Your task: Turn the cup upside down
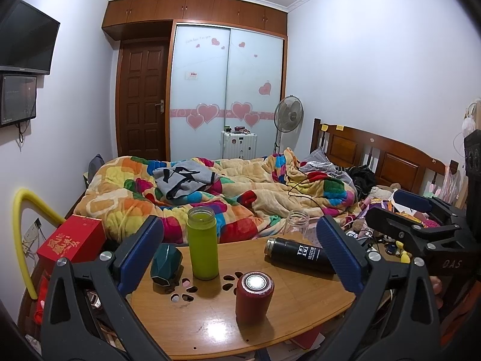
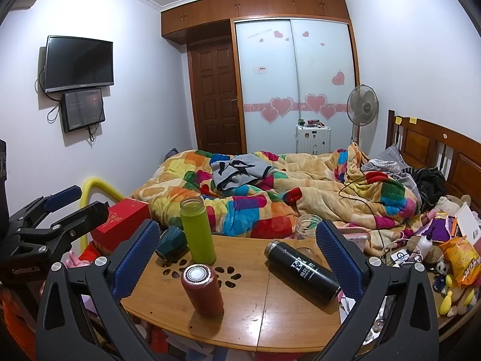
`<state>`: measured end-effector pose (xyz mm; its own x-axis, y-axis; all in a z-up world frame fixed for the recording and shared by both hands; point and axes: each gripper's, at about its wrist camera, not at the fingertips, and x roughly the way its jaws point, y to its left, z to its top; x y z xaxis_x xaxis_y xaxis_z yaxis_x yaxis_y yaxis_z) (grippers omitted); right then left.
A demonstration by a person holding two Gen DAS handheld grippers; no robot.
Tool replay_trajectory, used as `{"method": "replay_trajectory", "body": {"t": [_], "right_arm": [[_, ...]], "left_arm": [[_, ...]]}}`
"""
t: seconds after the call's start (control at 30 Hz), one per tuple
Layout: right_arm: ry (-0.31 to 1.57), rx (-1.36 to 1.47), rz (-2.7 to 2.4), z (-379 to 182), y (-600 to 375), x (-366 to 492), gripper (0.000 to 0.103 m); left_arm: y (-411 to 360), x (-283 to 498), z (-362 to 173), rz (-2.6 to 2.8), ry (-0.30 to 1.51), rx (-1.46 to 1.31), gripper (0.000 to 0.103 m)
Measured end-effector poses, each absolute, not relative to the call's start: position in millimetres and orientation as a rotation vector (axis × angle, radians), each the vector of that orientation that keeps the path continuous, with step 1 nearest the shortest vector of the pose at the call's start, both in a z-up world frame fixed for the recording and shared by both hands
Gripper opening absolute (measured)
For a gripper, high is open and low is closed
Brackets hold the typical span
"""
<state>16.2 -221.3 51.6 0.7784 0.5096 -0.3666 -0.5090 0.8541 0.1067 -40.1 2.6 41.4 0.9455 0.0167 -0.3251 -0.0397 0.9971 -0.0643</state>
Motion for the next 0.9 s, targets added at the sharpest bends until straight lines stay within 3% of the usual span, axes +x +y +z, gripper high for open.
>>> {"method": "replay_trajectory", "body": {"t": [0.9], "right_arm": [[0.398,0.001,0.541,55.3,-223.1,15.0,0.103]], "left_arm": [[7.2,-33.8,34.8,-0.003,0.360,-0.118,0.103]]}}
